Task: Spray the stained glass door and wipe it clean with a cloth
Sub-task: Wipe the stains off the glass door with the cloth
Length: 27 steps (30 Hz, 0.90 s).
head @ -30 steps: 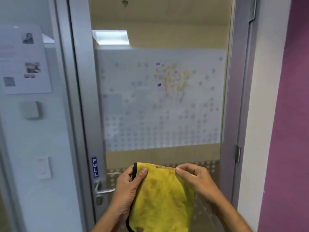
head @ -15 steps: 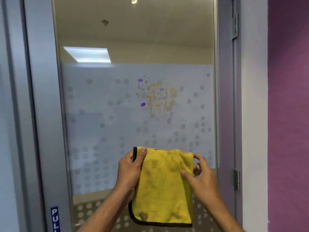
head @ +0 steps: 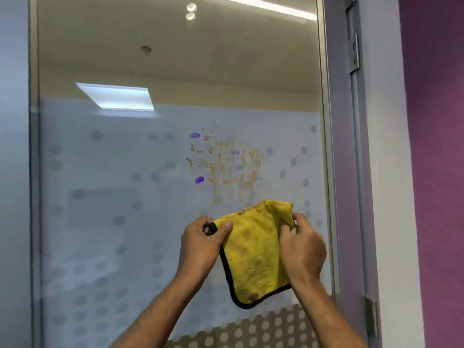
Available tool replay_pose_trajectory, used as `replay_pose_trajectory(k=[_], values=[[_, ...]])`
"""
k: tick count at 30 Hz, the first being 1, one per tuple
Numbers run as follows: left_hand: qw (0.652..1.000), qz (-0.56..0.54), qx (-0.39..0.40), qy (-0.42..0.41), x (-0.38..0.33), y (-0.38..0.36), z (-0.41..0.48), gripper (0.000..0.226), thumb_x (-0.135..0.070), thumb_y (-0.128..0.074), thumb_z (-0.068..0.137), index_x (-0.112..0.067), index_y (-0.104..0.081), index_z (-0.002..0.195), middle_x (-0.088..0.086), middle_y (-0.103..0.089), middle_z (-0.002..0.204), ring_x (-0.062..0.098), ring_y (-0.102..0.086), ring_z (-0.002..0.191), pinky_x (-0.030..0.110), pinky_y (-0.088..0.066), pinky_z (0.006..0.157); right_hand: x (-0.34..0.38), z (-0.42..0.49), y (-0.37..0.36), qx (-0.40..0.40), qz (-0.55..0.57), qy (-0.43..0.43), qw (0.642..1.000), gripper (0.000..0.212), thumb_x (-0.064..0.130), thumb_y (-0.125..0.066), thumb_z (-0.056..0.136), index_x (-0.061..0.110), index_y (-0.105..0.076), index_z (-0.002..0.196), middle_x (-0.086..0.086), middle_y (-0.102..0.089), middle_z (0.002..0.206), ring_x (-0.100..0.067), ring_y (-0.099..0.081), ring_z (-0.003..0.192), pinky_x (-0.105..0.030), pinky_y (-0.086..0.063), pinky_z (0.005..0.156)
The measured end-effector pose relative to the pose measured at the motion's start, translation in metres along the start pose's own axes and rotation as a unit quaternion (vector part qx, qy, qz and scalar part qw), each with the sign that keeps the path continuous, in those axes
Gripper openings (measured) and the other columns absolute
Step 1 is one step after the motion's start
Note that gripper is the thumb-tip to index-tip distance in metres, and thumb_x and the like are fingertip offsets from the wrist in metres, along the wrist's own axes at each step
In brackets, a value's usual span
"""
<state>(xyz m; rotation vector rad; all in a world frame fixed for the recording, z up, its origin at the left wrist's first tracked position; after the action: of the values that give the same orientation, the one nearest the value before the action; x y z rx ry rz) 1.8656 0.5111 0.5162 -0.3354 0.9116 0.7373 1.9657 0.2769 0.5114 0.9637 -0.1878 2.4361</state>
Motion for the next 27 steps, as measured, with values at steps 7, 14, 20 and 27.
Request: replay_pose_trajectory(k=[7, 14, 20, 27], values=[[0.99, 0.093, -0.062, -0.083, -0.016, -0.017, 0.016, 0.03, -0.034, -0.083, 0.087, -0.017, -0.064, 0.074, -0.006, -0.054, 0.057, 0.011, -0.048, 0.055, 0.038, -0.047, 0.053, 0.0, -0.015, -0.054, 0.008, 0.181, -0.033, 0.983, 0.071, 0.047, -0.066, 0.095, 0.021, -0.038, 0.155, -0.011, -0.064, 0.139, -0.031, -0.06, 0.127, -0.046, -0.054, 0.097], [0.978, 0.178, -0.089, -0.057, -0.028, -0.01, 0.019, 0.032, -0.044, -0.083, 0.083, -0.02, -0.066, 0.07, -0.003, -0.068, 0.06, 0.014, -0.065, 0.058, 0.035, -0.054, 0.056, 0.022, -0.053, -0.099, 0.143, 0.112, 0.068, 0.981, 0.137, 0.105, -0.034, 0.06, 0.026, 0.017, 0.16, -0.016, -0.019, 0.169, -0.032, -0.013, 0.158, -0.052, -0.006, 0.127], [0.96, 0.254, -0.1, -0.058, -0.042, -0.013, 0.016, 0.039, -0.054, -0.077, 0.082, -0.021, -0.065, 0.066, -0.006, -0.068, 0.056, 0.007, -0.056, 0.048, 0.028, -0.041, 0.049, 0.02, -0.048, -0.106, 0.103, -0.036, 0.115, 0.987, 0.134, 0.054, -0.088, 0.065, 0.01, -0.005, 0.162, -0.028, -0.043, 0.157, -0.047, -0.042, 0.144, -0.064, -0.034, 0.113], [0.966, 0.231, -0.065, -0.099, -0.045, -0.006, 0.016, 0.042, -0.068, -0.064, 0.088, -0.028, -0.07, 0.077, -0.008, -0.072, 0.065, 0.003, -0.06, 0.053, 0.028, -0.046, 0.054, 0.011, -0.027, -0.092, 0.06, 0.047, 0.155, 0.985, 0.106, 0.015, -0.049, 0.069, 0.015, -0.005, 0.166, -0.013, -0.031, 0.166, -0.036, -0.023, 0.152, -0.054, -0.02, 0.121]])
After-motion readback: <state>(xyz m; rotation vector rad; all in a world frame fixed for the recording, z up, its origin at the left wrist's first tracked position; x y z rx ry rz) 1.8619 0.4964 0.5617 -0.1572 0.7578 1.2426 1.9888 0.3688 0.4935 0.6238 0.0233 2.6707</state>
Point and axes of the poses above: each hand's wrist, its own z-axis towards the middle knuckle, its own y-axis out of the back of the hand, x = y × z, the point moved 8 cm from there along z, towards the middle knuckle
